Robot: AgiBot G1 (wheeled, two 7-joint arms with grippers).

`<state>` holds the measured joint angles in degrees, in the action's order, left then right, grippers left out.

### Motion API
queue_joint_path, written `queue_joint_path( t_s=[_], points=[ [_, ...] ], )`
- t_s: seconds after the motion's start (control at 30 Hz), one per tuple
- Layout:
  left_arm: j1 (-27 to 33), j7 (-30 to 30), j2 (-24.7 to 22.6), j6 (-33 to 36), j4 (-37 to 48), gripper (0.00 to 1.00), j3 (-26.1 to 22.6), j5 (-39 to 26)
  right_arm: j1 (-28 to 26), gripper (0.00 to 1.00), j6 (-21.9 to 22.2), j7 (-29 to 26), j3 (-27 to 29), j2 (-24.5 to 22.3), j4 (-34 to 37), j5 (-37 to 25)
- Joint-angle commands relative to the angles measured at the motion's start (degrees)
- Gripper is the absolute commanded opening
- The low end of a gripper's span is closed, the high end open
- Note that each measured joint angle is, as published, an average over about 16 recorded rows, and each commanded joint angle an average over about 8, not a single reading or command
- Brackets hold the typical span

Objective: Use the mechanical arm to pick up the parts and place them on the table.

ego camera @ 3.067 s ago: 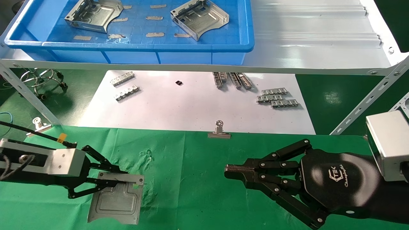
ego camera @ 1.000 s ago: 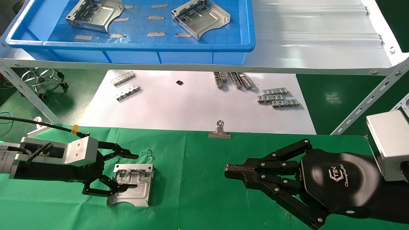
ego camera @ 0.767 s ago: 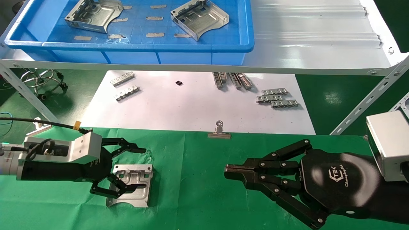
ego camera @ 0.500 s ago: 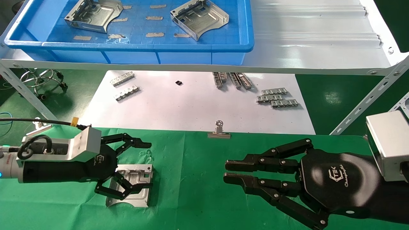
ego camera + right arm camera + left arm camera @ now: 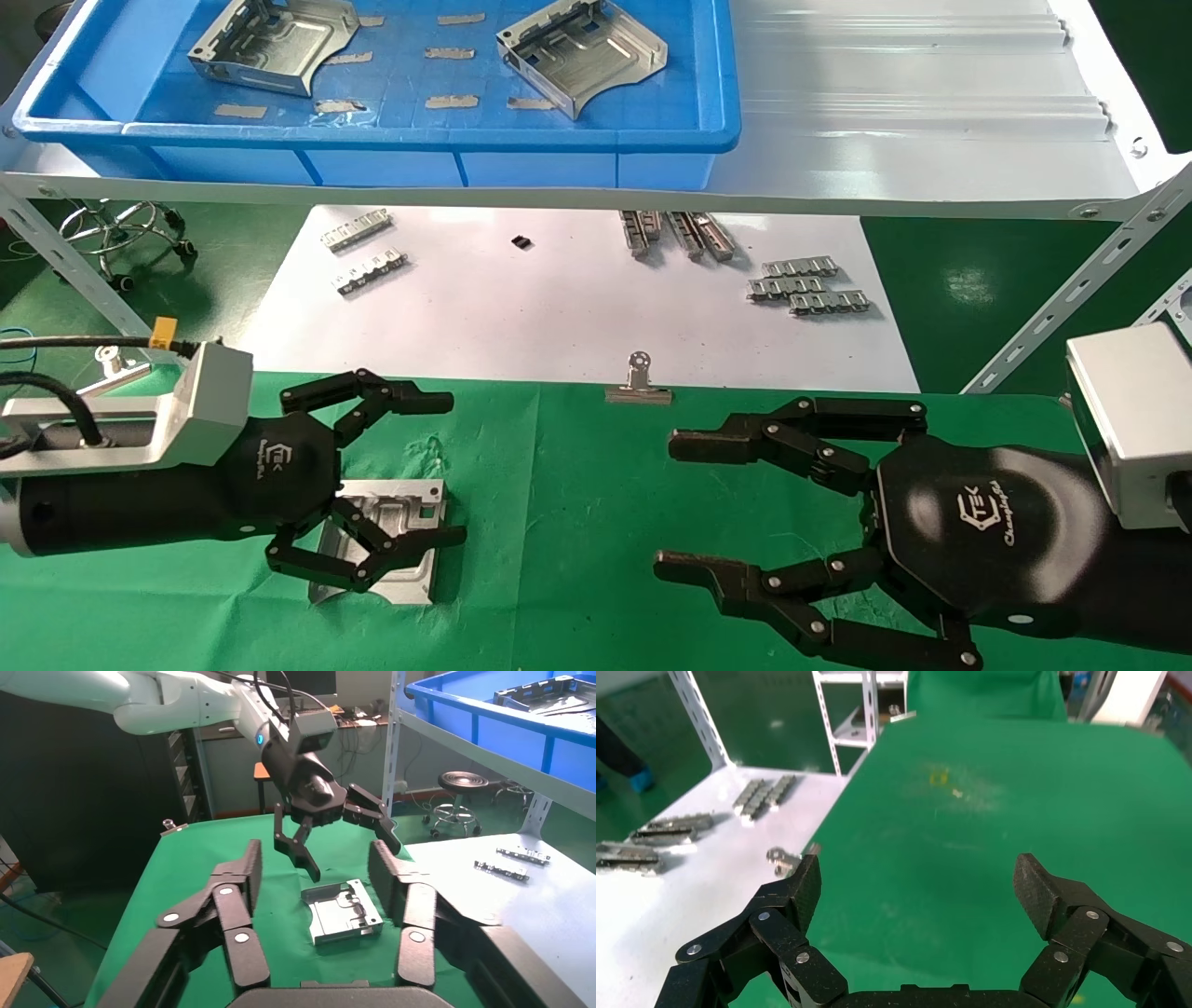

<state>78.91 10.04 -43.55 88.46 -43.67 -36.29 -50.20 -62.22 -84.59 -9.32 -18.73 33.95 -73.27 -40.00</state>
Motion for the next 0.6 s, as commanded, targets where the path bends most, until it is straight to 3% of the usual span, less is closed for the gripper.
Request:
queue_joint_path(
  t_s=[0.03, 0.6],
  points=[
    [-1.32, -1.58, 0.65, -0.21, -2.27, 1.00, 1.54, 0.63, 0.00, 1.00, 0.00, 0.00, 0.00, 0.00, 0.00, 0.00],
    [-12.61, -15.11, 6.20, -2.01, -21.74, 1.00, 14.73, 6.06, -0.01, 1.00, 0.01, 0.02, -0.03, -0.01, 0.00, 0.02]
  ],
)
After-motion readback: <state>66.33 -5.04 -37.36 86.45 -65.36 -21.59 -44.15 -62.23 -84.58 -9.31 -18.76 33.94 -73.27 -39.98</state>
